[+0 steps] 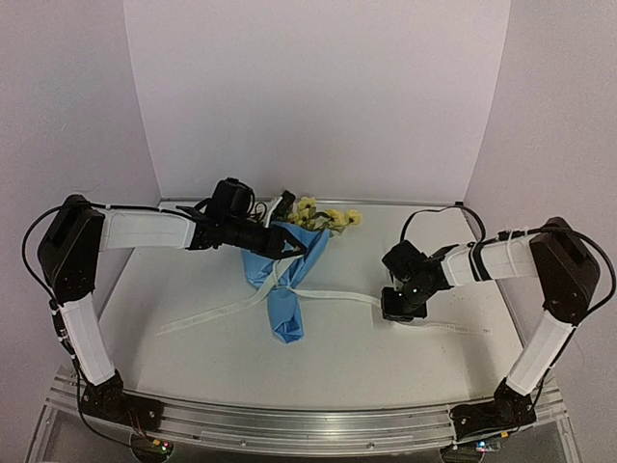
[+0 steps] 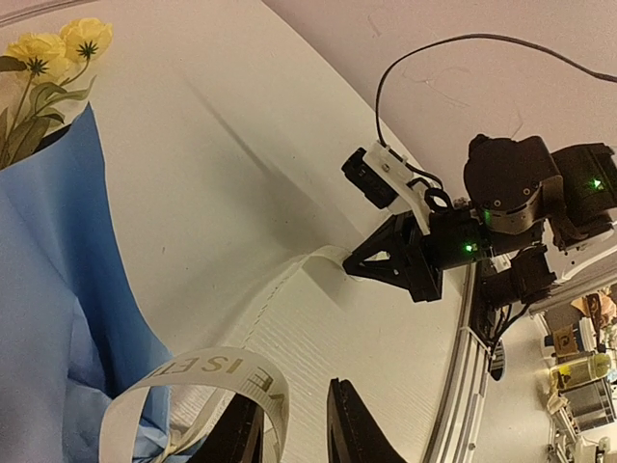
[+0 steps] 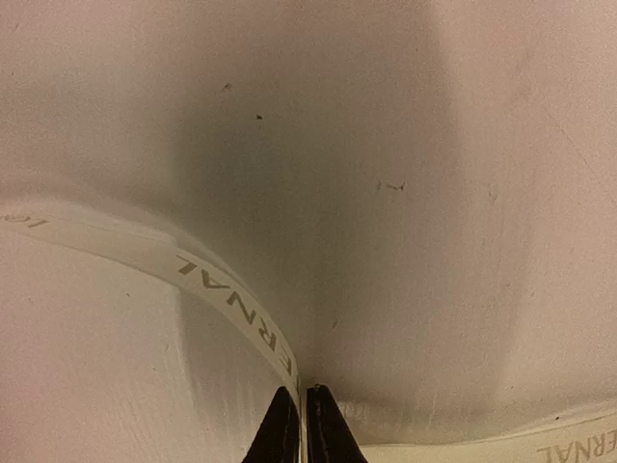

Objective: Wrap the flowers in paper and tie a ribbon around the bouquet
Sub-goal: Cross the half-tied ribbon over the folded bouquet.

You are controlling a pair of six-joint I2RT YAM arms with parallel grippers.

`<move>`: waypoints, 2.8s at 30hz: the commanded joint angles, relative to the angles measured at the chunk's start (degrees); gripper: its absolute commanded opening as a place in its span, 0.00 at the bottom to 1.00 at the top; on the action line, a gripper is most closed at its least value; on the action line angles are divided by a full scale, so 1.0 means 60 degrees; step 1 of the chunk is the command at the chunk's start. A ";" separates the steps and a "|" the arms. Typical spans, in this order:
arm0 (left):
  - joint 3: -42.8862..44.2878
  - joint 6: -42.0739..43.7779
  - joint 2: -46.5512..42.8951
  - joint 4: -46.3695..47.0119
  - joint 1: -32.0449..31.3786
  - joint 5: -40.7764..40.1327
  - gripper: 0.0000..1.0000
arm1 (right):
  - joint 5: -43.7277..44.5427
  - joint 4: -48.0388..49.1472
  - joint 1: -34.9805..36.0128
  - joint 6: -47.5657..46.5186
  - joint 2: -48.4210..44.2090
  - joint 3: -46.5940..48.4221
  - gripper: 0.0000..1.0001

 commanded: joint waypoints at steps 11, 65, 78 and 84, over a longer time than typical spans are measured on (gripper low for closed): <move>0.0726 0.0845 0.0491 -0.0483 -0.0416 0.0503 0.20 | -0.1098 -0.3531 -0.0669 -0.0219 0.2461 0.7943 0.00; 0.1330 -0.0859 0.1612 0.1879 -0.0750 0.1621 0.77 | -0.2289 -0.4474 -0.0457 0.0292 0.4107 1.1150 0.00; 0.0411 -0.0912 0.0758 0.2124 -0.0429 0.0895 0.80 | -0.2023 -0.4445 -0.0443 0.0280 0.3657 1.0436 0.00; 0.0345 -0.0858 0.0597 0.2057 -0.0396 0.1056 0.78 | -0.2026 -0.4444 -0.0353 0.0294 0.3778 1.0648 0.00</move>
